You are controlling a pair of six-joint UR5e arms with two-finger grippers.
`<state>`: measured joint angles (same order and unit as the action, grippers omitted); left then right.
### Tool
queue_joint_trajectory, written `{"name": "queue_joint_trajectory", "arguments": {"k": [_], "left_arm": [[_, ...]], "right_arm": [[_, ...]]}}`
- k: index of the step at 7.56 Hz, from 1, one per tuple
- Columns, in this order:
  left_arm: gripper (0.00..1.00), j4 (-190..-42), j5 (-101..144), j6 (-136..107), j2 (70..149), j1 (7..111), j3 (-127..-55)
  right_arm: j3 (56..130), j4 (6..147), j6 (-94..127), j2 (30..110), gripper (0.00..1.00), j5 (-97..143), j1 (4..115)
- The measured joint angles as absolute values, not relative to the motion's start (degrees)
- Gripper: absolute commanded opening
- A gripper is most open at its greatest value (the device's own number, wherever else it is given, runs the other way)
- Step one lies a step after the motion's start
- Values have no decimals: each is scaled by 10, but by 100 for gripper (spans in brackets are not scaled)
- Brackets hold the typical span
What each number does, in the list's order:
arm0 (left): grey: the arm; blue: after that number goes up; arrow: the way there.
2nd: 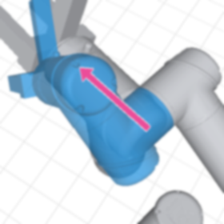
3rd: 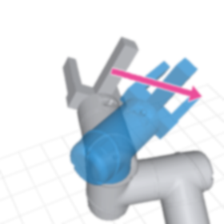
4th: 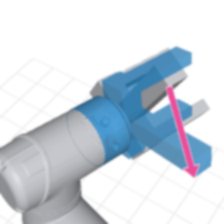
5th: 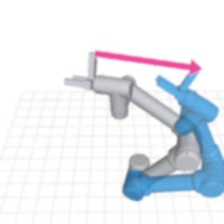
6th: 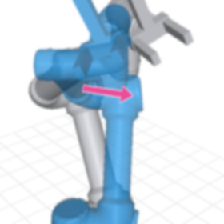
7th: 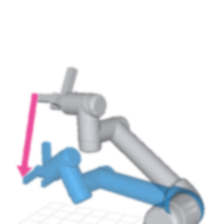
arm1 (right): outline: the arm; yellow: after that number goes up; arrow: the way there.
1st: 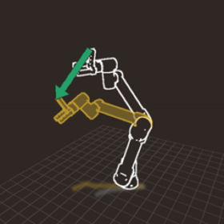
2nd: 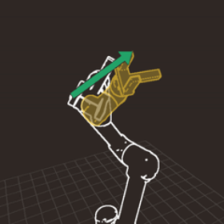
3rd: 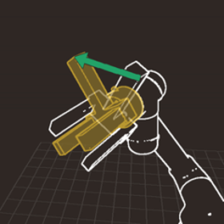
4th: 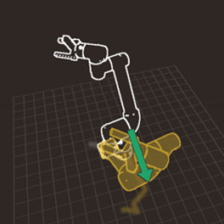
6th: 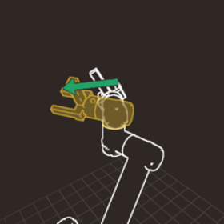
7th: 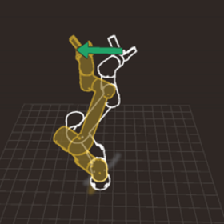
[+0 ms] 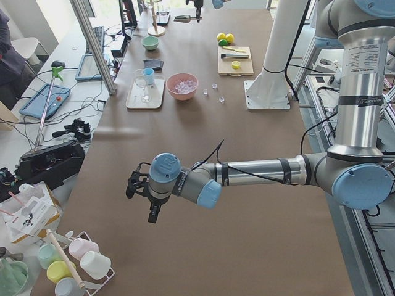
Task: Put ice in cup with scoop
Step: 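Lower the scoop onto the table beyond the green bowl and release it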
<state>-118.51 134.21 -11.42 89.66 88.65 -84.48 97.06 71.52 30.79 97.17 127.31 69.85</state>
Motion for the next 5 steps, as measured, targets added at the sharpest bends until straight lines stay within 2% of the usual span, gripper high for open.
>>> {"name": "queue_joint_trajectory", "arguments": {"k": [2,4,5], "left_arm": [[99,-1185,1342,-114,898,886,-843],[99,-1185,1342,-114,899,886,-843],[99,-1185,1342,-114,899,886,-843]], "right_arm": [[984,714,359,954,0,1276,653],[973,715,374,928,32,1275,620],[968,714,373,919,33,1276,613]]}}
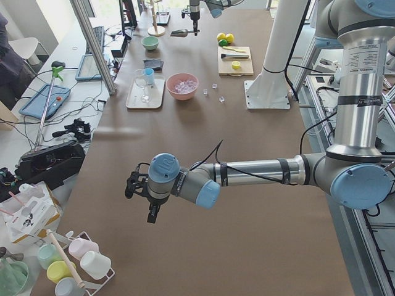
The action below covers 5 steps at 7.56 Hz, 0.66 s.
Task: Put ice in cup with scoop
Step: 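Lower the scoop onto the table beyond the green bowl and release it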
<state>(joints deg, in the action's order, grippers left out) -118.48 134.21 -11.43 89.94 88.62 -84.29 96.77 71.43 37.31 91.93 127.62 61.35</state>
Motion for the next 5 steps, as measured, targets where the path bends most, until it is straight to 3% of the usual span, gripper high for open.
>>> {"name": "queue_joint_trajectory", "arguments": {"k": [1,2,5], "left_arm": [[99,-1185,1342,-114,900,886,-843],[99,-1185,1342,-114,900,886,-842],[99,-1185,1342,-114,901,885,-842]], "right_arm": [[964,714,370,916,49,1276,610],[959,714,361,917,58,1274,609],[957,720,332,922,61,1277,614]]}}
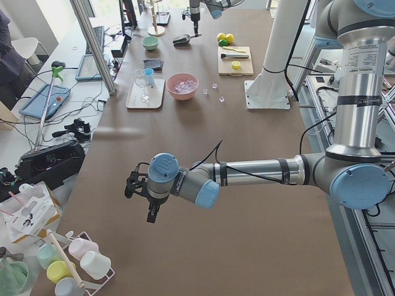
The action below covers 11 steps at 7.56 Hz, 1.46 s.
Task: Put ice in cup with scoop
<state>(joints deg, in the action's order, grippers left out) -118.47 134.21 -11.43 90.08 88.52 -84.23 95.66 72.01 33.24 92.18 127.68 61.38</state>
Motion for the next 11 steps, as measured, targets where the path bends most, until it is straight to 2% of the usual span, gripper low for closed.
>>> {"name": "queue_joint_trajectory", "arguments": {"k": [2,4,6,11], "left_arm": [[99,-1185,1342,-114,901,884,-842],[99,-1185,1342,-114,902,880,-843],[99,-1185,1342,-114,910,864,-844],[99,-1185,1342,-114,918,846,-843]], "right_arm": [[979,804,231,922,100,1290,691],[994,902,106,932,100,1298,799],[993,923,59,974,100,1299,883],[991,925,2,1003,100,1316,931]]}}
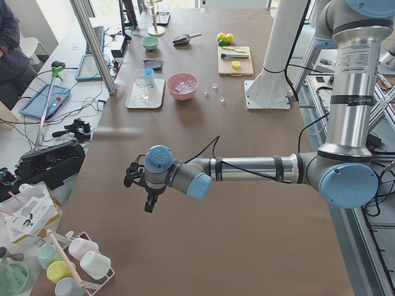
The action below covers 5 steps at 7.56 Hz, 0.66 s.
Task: Put ice in cup with scoop
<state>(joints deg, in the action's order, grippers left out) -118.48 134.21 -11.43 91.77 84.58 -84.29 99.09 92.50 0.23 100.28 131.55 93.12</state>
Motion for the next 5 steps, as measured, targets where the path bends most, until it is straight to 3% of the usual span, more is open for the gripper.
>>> {"name": "queue_joint_trajectory", "arguments": {"k": [5], "left_arm": [[99,-1185,1342,-114,918,845,-842]], "right_arm": [[995,925,-1,1003,100,1316,932]]}}
